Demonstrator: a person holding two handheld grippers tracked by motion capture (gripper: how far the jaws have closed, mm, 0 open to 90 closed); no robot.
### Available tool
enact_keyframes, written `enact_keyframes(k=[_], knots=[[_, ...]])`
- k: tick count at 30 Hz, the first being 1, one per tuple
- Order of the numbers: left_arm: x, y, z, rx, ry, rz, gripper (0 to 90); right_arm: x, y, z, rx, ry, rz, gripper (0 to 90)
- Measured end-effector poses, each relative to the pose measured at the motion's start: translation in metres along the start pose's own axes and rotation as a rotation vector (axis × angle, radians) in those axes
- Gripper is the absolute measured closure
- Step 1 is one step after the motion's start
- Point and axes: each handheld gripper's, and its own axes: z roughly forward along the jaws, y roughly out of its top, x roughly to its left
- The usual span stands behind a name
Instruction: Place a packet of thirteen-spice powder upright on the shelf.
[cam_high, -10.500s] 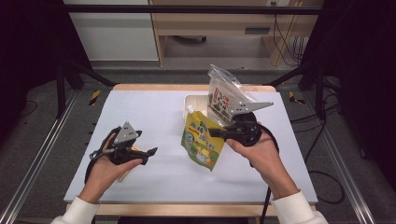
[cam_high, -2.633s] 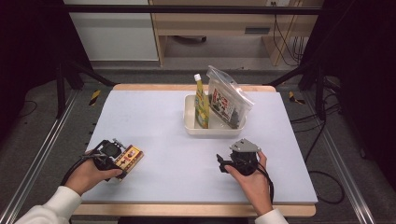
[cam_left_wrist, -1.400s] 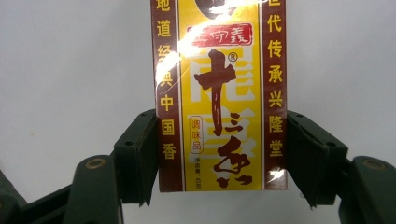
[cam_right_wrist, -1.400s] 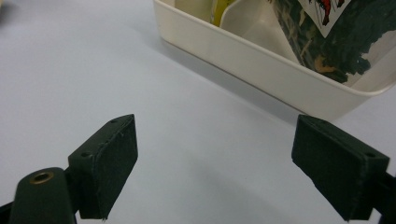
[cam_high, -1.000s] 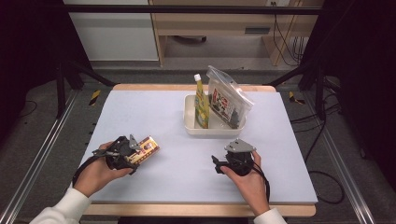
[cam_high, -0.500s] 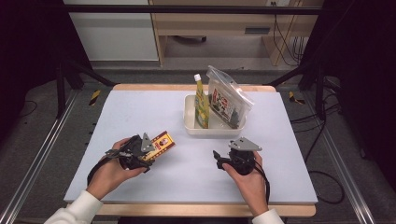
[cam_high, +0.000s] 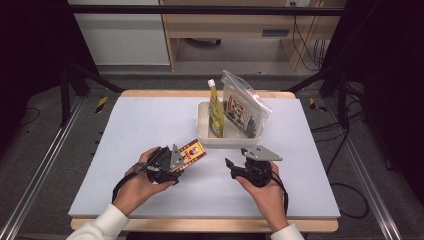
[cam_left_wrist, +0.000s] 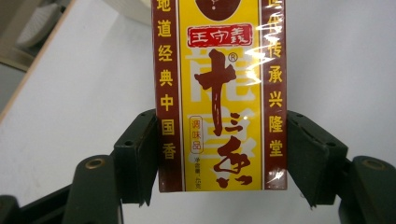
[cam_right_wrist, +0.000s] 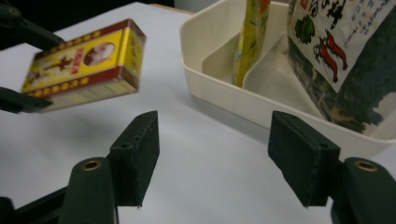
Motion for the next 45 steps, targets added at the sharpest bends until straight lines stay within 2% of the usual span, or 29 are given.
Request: enact_keyframes(k=[3, 6, 11, 14, 23, 27, 29, 30, 33, 39, 41, 42, 45], knots=[[-0.002, 0.003, 0.0, -0.027, 0.001, 0.002, 32.4, 0.002, 0.002, -0.001, -0.01, 0.021, 0.005, 34.4], [-0.004, 0.005, 0.0, -0.039, 0.002, 0.015, 32.4, 0.005, 0.003, 0.002, 0.006, 0.042, -0.009, 34.8], [-0.007, 0.007, -0.001, -0.063, 0.018, 0.03, 32.4, 0.01, 0.007, 0.003, -0.003, 0.071, -0.008, 33.9], [-0.009, 0.008, 0.0, -0.083, 0.023, 0.027, 32.4, 0.01, 0.008, 0.002, -0.001, 0.106, 0.02, 34.2], [-0.013, 0.009, 0.001, -0.138, 0.047, 0.043, 32.4, 0.005, 0.02, -0.001, -0.001, 0.151, 0.072, 34.7], [-0.015, 0.01, 0.0, -0.162, 0.049, 0.048, 32.4, 0.003, 0.027, 0.005, 0.032, 0.192, 0.099, 34.4], [-0.014, 0.011, 0.001, -0.189, 0.046, 0.07, 32.3, 0.003, 0.032, 0.008, 0.049, 0.225, 0.11, 33.8], [-0.016, 0.011, -0.001, -0.181, 0.051, 0.045, 32.4, 0.003, 0.034, 0.009, 0.056, 0.234, 0.105, 33.8], [-0.016, 0.012, -0.004, -0.2, 0.056, 0.038, 32.4, 0.005, 0.043, 0.01, 0.069, 0.259, 0.107, 33.5], [-0.013, 0.016, -0.013, -0.266, 0.057, 0.068, 32.3, 0.006, 0.058, 0.008, 0.083, 0.291, 0.109, 33.1], [-0.014, 0.015, -0.018, -0.258, 0.066, 0.031, 32.3, 0.006, 0.062, 0.008, 0.086, 0.298, 0.109, 32.9], [-0.013, 0.016, -0.018, -0.279, 0.066, 0.039, 32.3, 0.007, 0.064, 0.008, 0.09, 0.303, 0.111, 32.7], [-0.012, 0.017, -0.021, -0.297, 0.067, 0.036, 32.3, 0.009, 0.067, 0.011, 0.095, 0.314, 0.114, 32.3]])
